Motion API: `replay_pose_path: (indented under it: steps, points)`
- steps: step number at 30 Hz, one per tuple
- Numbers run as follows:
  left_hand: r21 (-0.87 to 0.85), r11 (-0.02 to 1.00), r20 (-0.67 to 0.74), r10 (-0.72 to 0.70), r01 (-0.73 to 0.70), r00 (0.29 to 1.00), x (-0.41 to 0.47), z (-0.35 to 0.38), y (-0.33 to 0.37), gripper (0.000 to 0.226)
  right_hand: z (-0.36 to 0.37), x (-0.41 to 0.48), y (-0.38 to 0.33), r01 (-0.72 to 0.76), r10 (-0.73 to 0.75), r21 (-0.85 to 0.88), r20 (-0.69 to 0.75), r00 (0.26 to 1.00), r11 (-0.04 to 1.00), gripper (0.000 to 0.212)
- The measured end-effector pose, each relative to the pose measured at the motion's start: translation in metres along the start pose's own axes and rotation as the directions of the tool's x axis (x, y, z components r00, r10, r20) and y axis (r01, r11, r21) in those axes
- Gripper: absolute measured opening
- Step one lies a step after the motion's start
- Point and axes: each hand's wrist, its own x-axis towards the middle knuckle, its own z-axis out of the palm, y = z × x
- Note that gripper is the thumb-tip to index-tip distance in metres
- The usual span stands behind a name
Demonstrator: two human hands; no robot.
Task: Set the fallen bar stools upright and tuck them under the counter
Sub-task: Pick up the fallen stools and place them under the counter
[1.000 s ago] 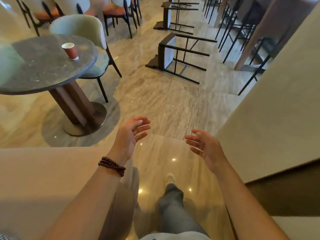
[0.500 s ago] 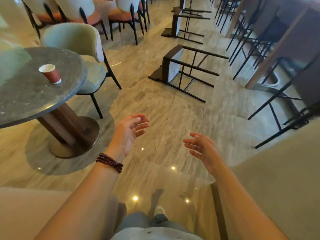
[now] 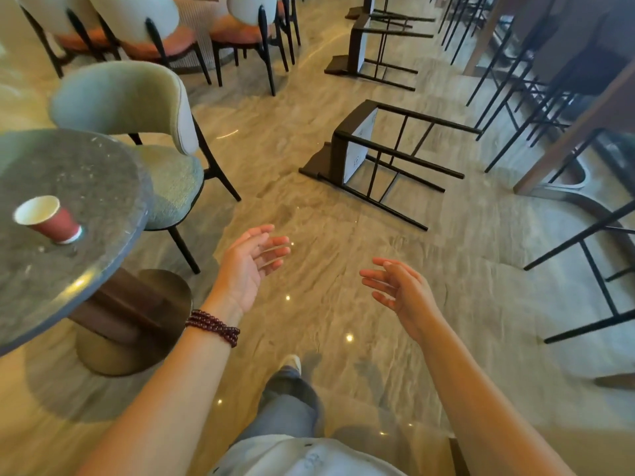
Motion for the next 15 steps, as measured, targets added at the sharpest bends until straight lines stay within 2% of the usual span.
replay_pose_path:
  steps: [7,15]
  points:
    - [0.05,0.999,0.053,0.0,-0.003,0.999,0.147,0.01,0.076,0.018,0.056,0.127,-0.061,0.014,-0.013,0.031,-0.006,1.0,0.999,0.024]
    - [0.037,0.999,0.032,-0.019,0.018,0.999,0.271,0.027,0.11,0.018,0.083,0.248,-0.102,-0.022,0.022,0.017,-0.019,1.0,1.0,0.025]
